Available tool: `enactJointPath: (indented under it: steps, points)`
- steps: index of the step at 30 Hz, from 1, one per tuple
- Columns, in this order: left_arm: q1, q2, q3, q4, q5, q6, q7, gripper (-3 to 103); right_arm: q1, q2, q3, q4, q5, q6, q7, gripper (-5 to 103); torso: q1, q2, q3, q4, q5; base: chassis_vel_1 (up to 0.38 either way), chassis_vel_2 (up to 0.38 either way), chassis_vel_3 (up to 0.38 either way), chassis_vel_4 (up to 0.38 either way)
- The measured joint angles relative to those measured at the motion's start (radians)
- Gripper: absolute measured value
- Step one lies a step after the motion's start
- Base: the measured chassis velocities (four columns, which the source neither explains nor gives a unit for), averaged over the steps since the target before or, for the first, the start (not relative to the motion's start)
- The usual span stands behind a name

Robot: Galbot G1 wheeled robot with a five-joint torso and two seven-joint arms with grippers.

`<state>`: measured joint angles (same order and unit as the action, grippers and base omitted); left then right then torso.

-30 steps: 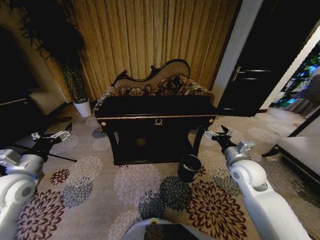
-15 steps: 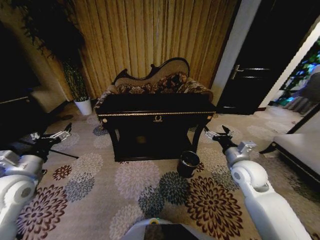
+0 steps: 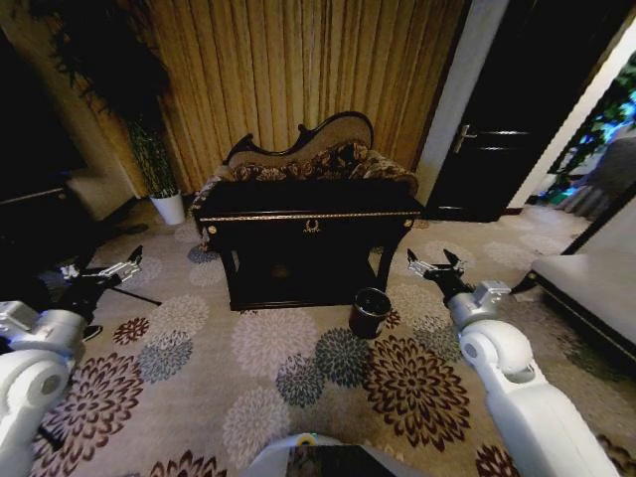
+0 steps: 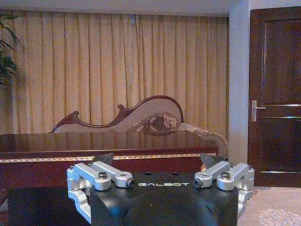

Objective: Move to the front of the table and place the trash on the table into the trash bin.

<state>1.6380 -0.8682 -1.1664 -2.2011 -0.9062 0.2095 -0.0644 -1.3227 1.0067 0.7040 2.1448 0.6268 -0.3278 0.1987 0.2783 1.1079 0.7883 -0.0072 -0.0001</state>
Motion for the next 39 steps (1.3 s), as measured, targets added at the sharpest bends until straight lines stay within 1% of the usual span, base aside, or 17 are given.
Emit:
enactJointPath:
  steps: [39]
  points:
    - [0.000, -0.007, 0.010, -0.001, 0.003, -0.004, 0.005, 100, 0.005, -0.004, 0.000, -0.021, -0.007, 0.010, -0.001, 100, 0.000, 0.000, 0.000, 0.0000, 0.0001, 0.111, -0.110, -0.111, 0.106]
